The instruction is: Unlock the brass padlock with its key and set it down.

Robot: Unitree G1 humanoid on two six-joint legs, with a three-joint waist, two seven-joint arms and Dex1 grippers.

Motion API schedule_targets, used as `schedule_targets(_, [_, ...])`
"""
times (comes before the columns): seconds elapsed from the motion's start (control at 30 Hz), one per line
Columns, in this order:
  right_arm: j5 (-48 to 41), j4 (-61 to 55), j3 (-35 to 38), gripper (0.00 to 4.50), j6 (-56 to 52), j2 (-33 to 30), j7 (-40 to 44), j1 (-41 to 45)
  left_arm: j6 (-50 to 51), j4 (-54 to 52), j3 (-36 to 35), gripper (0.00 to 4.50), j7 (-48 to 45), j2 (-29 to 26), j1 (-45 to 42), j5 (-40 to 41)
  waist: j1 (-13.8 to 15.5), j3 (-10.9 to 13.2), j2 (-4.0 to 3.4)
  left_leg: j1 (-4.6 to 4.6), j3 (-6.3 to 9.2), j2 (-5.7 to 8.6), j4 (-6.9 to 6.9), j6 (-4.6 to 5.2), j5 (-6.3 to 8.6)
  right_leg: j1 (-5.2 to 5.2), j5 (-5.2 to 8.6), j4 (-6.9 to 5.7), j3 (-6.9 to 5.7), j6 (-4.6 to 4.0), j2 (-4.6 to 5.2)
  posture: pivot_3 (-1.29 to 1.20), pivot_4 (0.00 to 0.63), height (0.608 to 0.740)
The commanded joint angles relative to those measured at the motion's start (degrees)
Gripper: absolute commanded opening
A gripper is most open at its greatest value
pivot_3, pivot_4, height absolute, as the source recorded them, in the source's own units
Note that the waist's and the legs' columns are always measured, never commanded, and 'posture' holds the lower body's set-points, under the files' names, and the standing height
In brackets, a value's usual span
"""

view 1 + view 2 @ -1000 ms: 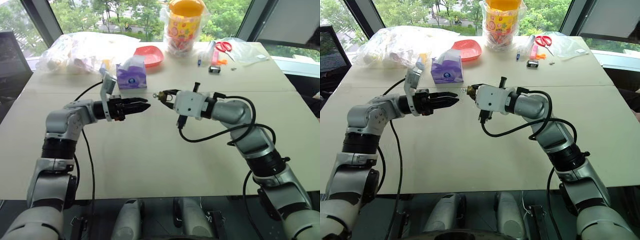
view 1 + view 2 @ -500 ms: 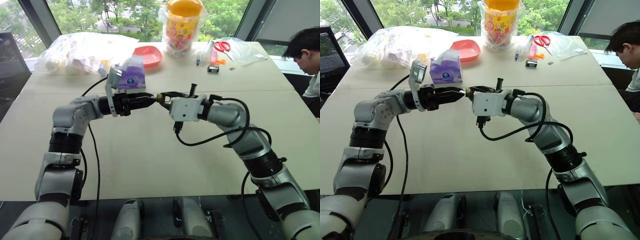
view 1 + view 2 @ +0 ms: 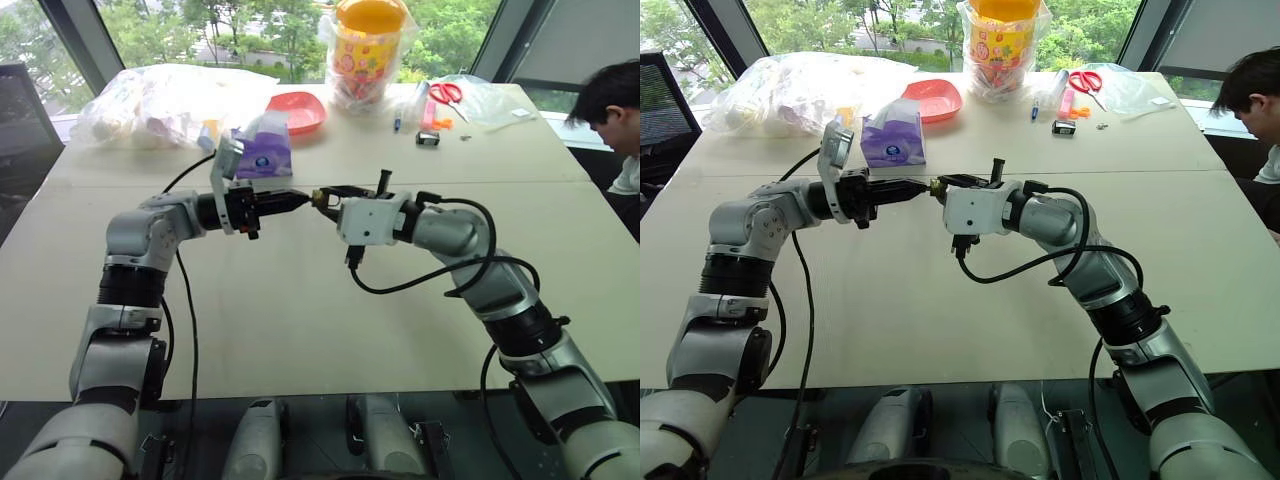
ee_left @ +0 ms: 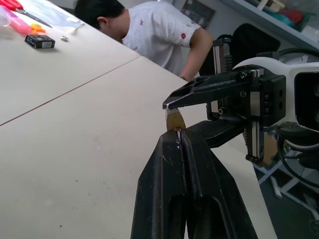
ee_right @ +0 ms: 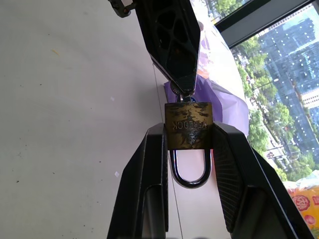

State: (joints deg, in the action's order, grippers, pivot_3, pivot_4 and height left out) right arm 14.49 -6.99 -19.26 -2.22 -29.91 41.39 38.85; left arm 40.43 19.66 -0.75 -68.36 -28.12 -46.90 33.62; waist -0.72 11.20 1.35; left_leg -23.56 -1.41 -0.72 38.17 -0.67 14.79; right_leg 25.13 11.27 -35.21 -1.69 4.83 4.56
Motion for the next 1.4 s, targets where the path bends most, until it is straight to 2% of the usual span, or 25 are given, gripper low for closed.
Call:
schedule_targets(0.03, [-1.2, -1.7, 1.6, 0.67, -0.4, 0.5, 0.5, 0.5, -6.7, -2.2, 2.1, 0.03, -0.5, -0.9, 0.5, -4.6, 0.0, 0.0, 0.0, 0.0, 0.0, 0.0, 0.0, 0.0, 0.0, 0.0, 0.0, 0.0, 0.0, 0.0, 0.0, 0.0, 0.15, 0.74])
schedule_targets(0.3, [-4.6, -2.9, 2.4, 0.67, -4.7, 1.2, 3.5, 0.1, -19.5, -8.8, 9.7, 0.03, -2.8, -2.3, 3.3, -14.1, 0.1, 0.0, 0.0, 0.01, 0.0, 0.0, 0.0, 0.0, 0.0, -0.01, 0.0, 0.0, 0.0, -0.02, 0.0, 0.0, 0.15, 0.74])
schedule_targets(0.53, [-5.1, -3.5, 2.3, 0.67, -6.2, 1.4, 4.3, -0.6, -32.6, -7.6, 13.2, 0.03, -2.4, -2.9, 3.8, -22.9, 0.1, 0.0, 0.0, 0.03, -0.02, 0.0, 0.0, 0.0, 0.0, -0.03, 0.0, 0.01, 0.01, -0.02, 0.0, 0.0, 0.15, 0.74])
schedule_targets(0.63, [-4.3, -3.3, 2.2, 0.67, -5.9, 1.4, 3.9, -0.6, -23.9, -8.5, 11.9, 0.03, -3.0, -3.0, 3.6, -19.7, 0.1, 0.0, 0.0, 0.03, -0.02, 0.0, 0.0, 0.0, 0.0, -0.03, 0.0, 0.0, 0.01, -0.01, 0.0, 0.0, 0.15, 0.74])
schedule_targets(0.77, [-2.1, -2.3, 1.8, 0.67, -4.1, 0.9, 2.8, -0.2, -8.0, -7.8, 6.4, 0.03, -4.4, -3.1, 2.4, -9.8, -0.1, 0.0, 0.0, 0.03, -0.01, 0.0, 0.01, 0.0, 0.0, -0.03, 0.0, -0.02, 0.0, 0.01, -0.01, 0.0, 0.15, 0.74])
schedule_targets(0.87, [-0.8, -1.6, 1.8, 0.67, -2.5, 0.7, 1.7, 0.1, -0.6, -8.0, 3.8, 0.86, -4.7, -3.6, 1.7, -5.3, -0.1, 0.0, 0.0, 0.05, 0.0, -0.01, 0.01, 0.0, 0.0, -0.02, 0.0, -0.06, 0.0, 0.02, -0.02, 0.0, 0.15, 0.74])
schedule_targets(1.03, [0.2, -0.4, 1.4, 0.67, -1.3, 1.1, 0.2, 1.1, 2.2, -7.5, 1.0, 2.77, 0.3, -1.1, 0.4, -3.2, 0.1, 0.0, 0.0, 0.05, 0.04, 0.0, 0.02, 0.0, 0.0, -0.04, 0.0, -0.06, 0.0, 0.02, -0.02, 0.0, 0.15, 0.74])
schedule_targets(1.4, [1.0, 0.3, 1.3, 0.67, 0.3, 1.4, -0.2, 1.6, 0.1, -5.6, 1.2, 2.77, 3.3, 1.3, -0.5, -4.1, -0.1, 0.0, 0.0, 0.08, 0.03, 0.01, 0.05, 0.0, 0.0, -0.08, 0.0, -0.07, 0.01, 0.01, -0.01, 0.0, 0.15, 0.74])
